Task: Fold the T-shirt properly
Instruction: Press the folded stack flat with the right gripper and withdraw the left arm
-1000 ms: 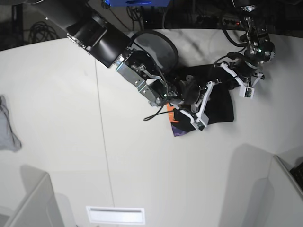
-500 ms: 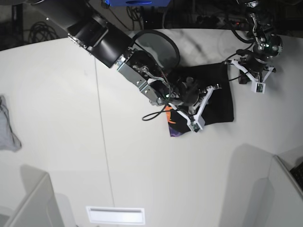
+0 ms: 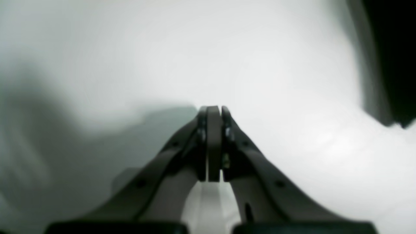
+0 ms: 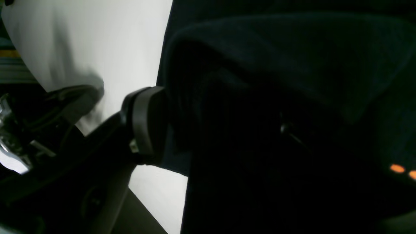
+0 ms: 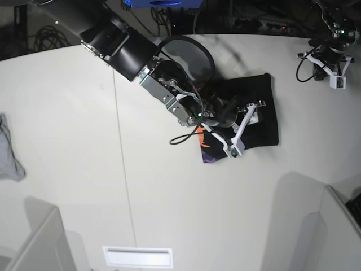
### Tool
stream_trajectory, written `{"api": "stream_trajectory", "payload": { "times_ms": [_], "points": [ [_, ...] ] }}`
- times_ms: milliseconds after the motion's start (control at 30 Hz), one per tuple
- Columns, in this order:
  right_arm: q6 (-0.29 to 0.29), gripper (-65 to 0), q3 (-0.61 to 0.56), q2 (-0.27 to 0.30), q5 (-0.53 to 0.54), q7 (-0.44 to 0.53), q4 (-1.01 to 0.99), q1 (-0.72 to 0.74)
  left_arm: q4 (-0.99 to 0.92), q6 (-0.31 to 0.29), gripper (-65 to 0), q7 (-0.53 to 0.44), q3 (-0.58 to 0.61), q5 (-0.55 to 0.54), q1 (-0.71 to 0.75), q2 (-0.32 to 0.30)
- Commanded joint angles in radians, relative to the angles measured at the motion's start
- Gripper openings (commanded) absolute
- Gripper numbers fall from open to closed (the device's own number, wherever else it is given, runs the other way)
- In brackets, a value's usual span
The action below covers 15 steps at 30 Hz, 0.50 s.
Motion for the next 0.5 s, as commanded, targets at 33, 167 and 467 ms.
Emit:
{"api": "stream_trajectory", "payload": {
  "times_ms": [33,167,467],
  "points": [
    [0.004,-26.1,0.004,-0.023,0.005,0.015,0.022,0.034,0.020,-0.001,-65.0,0.023,-0.040,-0.012,0.000,-0.016],
    [0.004,-26.1,-0.073,-0.025,0.005,0.018,0.022,0.069,0.020,-0.001,-65.0,0.055,-0.080,-0.012,-0.008,-0.016],
    [0.011,-26.1,-0.124,-0.034,0.007,0.019,0.022,0.112,0.020,-0.001,-65.0,0.055,-0.077,-0.012,-0.009,-0.018]
  ]
}}
